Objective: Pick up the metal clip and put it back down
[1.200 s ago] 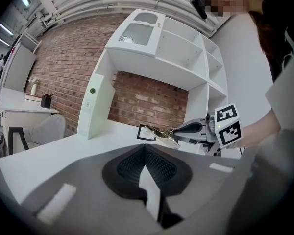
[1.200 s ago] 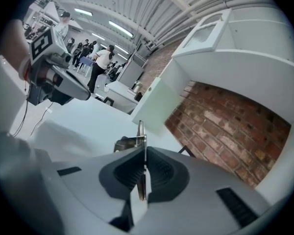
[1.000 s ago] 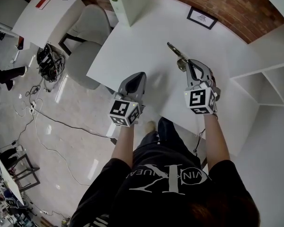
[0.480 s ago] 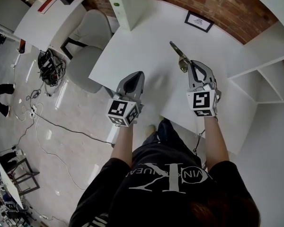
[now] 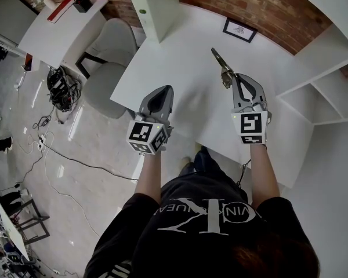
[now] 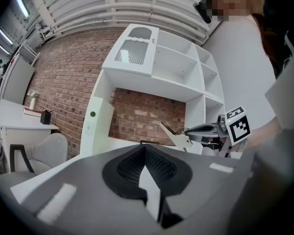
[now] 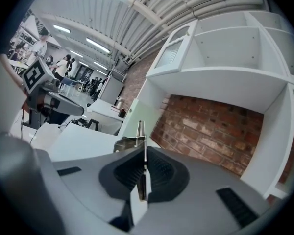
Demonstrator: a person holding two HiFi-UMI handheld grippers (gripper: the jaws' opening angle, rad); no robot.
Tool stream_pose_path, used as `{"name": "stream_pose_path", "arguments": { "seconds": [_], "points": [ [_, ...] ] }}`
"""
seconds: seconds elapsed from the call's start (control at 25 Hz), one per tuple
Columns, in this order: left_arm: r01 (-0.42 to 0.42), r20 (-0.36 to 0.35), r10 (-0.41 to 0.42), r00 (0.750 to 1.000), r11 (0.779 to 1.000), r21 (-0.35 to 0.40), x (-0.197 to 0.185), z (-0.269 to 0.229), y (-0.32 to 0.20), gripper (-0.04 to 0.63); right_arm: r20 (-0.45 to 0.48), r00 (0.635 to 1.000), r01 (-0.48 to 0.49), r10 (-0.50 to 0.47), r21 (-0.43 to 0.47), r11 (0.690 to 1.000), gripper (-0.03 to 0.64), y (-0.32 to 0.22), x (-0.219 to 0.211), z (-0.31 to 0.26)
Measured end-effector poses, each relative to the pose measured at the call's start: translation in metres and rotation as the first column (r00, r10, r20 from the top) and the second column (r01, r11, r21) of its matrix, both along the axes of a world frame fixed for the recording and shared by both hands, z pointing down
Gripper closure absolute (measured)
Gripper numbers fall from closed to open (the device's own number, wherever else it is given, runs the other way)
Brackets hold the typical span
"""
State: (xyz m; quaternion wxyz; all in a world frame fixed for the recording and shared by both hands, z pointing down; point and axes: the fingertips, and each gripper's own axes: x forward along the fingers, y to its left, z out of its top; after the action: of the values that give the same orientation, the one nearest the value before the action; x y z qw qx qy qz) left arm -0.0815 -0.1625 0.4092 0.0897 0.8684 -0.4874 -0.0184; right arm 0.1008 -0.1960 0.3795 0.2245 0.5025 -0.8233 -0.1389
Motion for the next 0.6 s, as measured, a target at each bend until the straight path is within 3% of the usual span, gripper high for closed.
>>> {"name": "stream_pose_path", "arguments": {
  "seconds": [0.6],
  "points": [
    [0.022, 0.009, -0.022, 1.000, 0.999, 0.032, -0.005, -0.018, 0.004, 0.589, 0.173, 0.984, -0.050, 0.045, 0.022, 0.999, 0.600, 0.014, 0.015, -0.024]
  ]
}}
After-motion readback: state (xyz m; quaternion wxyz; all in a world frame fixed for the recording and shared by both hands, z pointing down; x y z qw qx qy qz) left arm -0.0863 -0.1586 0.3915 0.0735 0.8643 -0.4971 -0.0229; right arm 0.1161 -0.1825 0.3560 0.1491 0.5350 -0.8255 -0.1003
